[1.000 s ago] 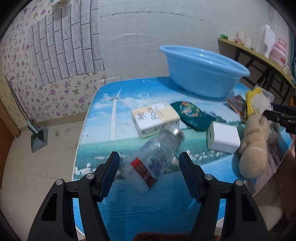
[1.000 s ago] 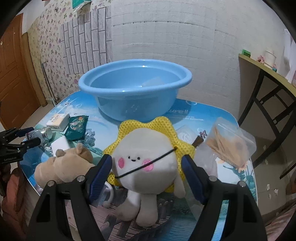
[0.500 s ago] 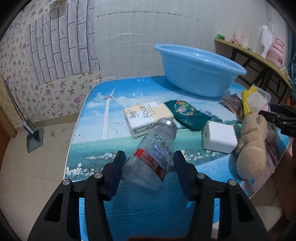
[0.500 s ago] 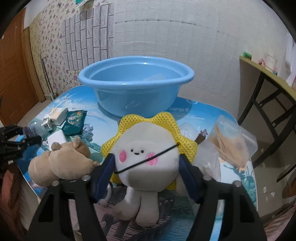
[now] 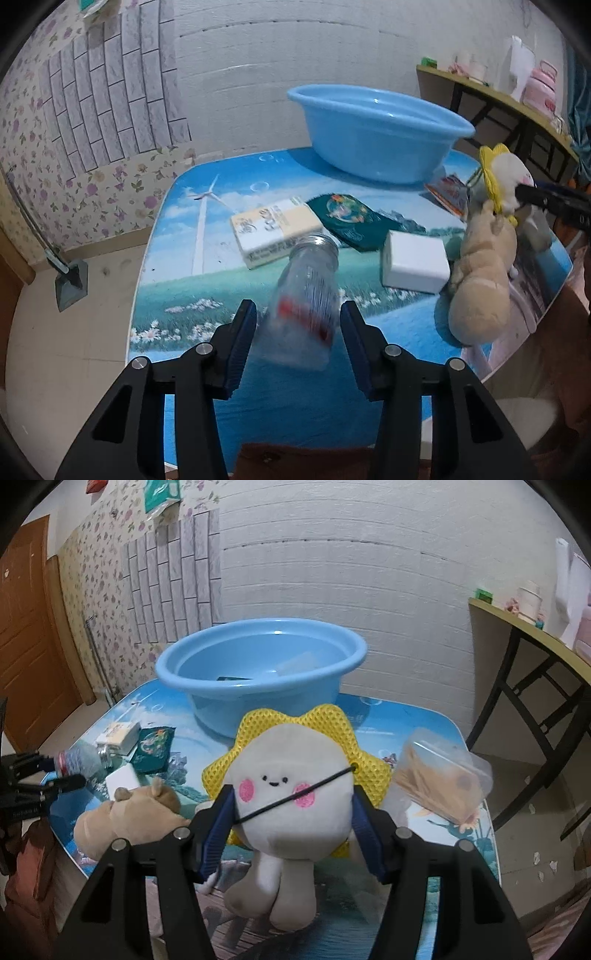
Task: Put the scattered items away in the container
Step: 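Grasp the glass bottle with the left tool while the right tool grasps the plush sun toy, then carry the bottle and plush sun toy over the basin and open both tools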
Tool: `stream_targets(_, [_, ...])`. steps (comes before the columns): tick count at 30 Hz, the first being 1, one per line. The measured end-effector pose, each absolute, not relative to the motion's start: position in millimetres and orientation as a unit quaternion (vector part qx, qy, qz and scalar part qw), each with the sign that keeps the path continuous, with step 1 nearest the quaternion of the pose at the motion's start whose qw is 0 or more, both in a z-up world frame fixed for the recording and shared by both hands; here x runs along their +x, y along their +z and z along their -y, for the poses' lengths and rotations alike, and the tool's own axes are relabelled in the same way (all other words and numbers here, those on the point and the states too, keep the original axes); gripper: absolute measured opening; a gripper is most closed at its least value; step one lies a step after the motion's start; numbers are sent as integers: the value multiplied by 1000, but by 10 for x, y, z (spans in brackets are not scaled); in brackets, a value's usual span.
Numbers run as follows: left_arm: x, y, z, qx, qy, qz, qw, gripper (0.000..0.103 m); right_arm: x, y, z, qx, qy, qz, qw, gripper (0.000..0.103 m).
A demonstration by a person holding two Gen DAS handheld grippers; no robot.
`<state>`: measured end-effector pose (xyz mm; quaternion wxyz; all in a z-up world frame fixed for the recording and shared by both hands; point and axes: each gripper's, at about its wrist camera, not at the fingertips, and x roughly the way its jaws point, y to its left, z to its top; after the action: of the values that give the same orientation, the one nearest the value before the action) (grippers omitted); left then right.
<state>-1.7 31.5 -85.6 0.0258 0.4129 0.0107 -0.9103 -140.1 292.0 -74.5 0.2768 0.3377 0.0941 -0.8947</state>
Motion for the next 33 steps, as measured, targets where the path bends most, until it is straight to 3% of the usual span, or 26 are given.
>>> stream_targets(18, [-195, -949, -319, 429, -903, -11, 38, 50, -1420, -759, -3028, 344, -892, -68, 284, 60])
stream_targets(19, [-199, -949, -316, 428, -903, -13, 35, 42, -1420, -755, -3034, 343, -893, -67, 284, 60])
stream_targets(20, [-203, -946, -313, 427, -903, -15, 32, 41, -1418, -753, -3036, 343, -893, -66, 284, 60])
stream_targets(33, [-108, -493, -357, 366, -929, -39, 44, 38, -1387, -639, -3114, 328, -898, -50, 289, 60])
